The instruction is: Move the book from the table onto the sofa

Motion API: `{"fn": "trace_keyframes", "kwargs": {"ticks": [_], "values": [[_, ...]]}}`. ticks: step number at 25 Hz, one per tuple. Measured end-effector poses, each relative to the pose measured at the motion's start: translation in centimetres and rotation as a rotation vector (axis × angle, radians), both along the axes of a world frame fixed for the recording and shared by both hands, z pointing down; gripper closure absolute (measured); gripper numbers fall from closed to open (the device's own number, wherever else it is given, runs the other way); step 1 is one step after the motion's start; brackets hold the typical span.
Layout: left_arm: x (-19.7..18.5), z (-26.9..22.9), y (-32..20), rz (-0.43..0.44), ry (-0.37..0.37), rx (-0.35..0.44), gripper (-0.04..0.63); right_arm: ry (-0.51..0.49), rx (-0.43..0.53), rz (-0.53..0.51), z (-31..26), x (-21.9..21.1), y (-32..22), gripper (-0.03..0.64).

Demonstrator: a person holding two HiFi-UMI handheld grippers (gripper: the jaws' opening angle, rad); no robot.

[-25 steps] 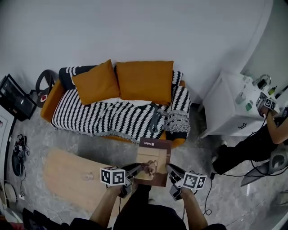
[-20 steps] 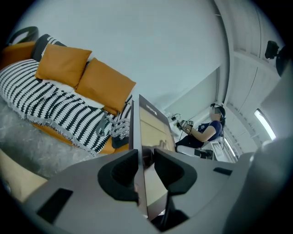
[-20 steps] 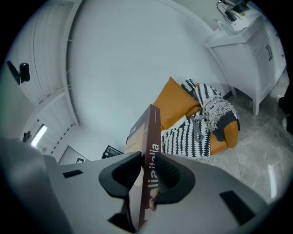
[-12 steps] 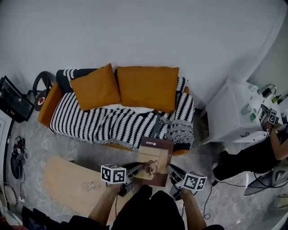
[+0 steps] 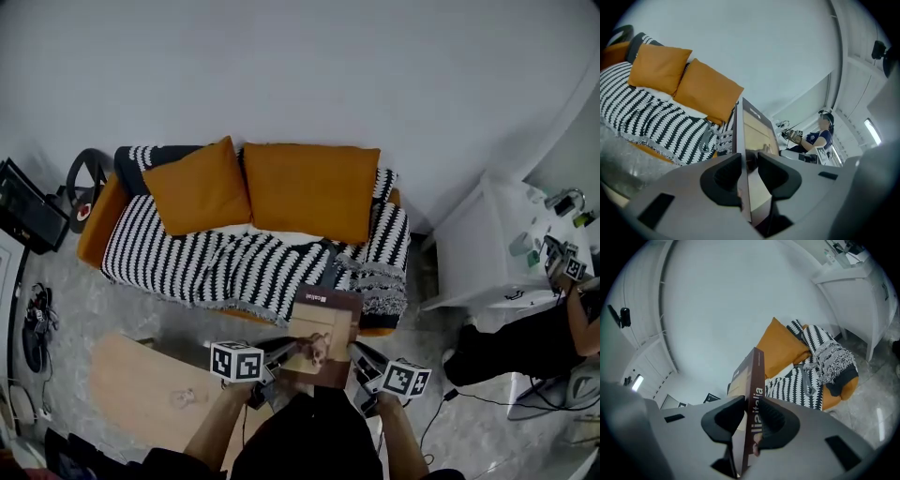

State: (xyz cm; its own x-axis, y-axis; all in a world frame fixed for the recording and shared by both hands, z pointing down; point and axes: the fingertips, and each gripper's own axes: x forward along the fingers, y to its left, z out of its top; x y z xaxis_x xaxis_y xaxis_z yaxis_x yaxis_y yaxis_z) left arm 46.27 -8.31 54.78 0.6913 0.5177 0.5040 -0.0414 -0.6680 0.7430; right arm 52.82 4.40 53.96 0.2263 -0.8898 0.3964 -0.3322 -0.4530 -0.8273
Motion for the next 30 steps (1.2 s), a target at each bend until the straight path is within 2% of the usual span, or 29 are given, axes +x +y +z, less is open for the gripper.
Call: {"fn": "trace_keyframes", "kwargs": {"ticks": [14,19,30], "values": [[11.9,1.9,-2.3,-0.056,-0.04,-0.011,0.479,-0.036,-0.011,-0.058,2.3,12.5,-2.6,0.509],[15.6,2.8,-3.2,-0.091,-0.023,-0.006,0.479,-0.058,0.007,-0.084,3.4,16.2,-3.6,0.509],[18.6,4.5,-5.4,-0.106,-0.039,-0.011,0.479,-0.06,0.007,-0.098,4.9,19.7,-6.2,0.509]]}}
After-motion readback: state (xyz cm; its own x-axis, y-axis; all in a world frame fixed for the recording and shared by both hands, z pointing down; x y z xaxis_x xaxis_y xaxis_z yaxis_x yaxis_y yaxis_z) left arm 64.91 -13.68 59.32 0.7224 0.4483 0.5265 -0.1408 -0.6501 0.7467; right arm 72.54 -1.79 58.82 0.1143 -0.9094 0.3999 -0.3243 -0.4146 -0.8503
